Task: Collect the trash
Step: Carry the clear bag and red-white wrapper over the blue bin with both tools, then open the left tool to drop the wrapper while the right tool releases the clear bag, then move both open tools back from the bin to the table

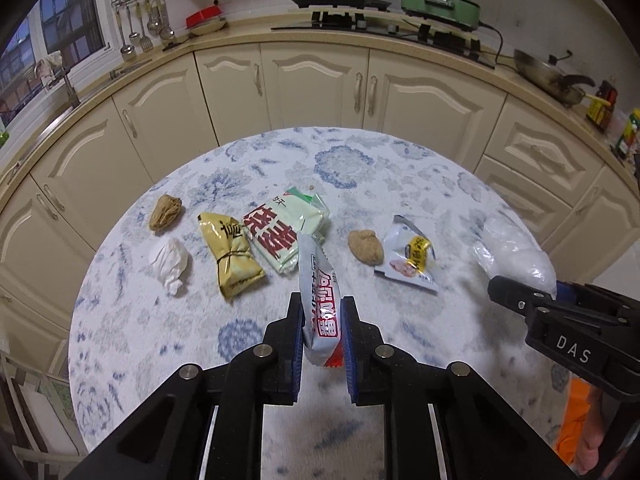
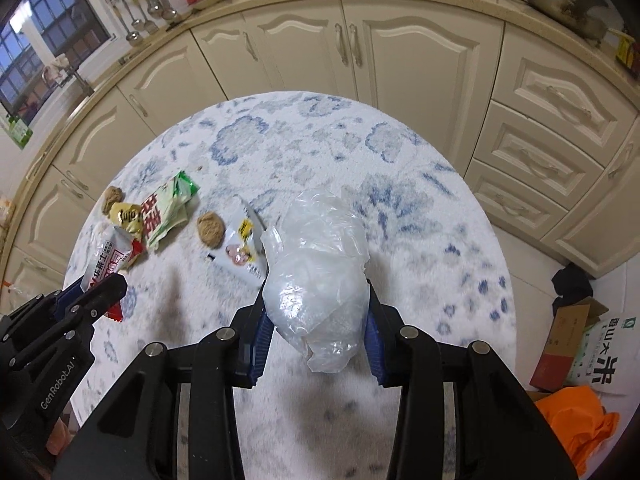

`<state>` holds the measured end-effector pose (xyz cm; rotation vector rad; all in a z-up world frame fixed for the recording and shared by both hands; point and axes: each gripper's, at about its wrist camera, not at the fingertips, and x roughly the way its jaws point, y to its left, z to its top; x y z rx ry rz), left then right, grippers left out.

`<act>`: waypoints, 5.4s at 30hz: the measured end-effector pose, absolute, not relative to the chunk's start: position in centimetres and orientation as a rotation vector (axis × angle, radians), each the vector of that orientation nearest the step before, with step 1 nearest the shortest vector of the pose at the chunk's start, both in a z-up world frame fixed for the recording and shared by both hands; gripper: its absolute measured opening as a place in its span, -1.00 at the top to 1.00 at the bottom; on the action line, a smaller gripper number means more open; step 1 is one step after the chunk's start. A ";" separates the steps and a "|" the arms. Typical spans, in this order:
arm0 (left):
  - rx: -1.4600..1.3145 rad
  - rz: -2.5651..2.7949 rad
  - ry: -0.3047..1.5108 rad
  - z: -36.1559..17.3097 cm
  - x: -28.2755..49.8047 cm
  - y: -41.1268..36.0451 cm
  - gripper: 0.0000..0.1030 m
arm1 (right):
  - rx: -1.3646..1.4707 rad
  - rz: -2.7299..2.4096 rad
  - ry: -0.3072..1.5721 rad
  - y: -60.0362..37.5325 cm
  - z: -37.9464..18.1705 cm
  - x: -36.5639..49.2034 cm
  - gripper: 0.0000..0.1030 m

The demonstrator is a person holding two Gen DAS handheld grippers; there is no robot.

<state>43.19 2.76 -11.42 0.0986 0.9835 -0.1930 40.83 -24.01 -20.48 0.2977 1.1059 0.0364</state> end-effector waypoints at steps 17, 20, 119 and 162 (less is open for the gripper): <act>0.142 -0.276 0.944 -8.9 33.1 -1.1 0.74 | 0.331 -0.034 1.034 -26.7 -17.9 30.9 0.22; 0.158 -0.301 0.945 -8.9 31.7 -2.5 0.74 | 0.347 -0.060 1.028 -28.0 -17.9 29.5 0.22; 0.385 -0.580 1.055 -14.9 30.8 -25.9 -0.09 | 0.546 -0.430 1.118 -46.5 -23.7 19.5 -0.47; 0.201 -0.312 1.025 -11.4 30.8 -8.3 -0.52 | 0.501 -0.402 1.089 -36.8 -20.0 20.7 -0.99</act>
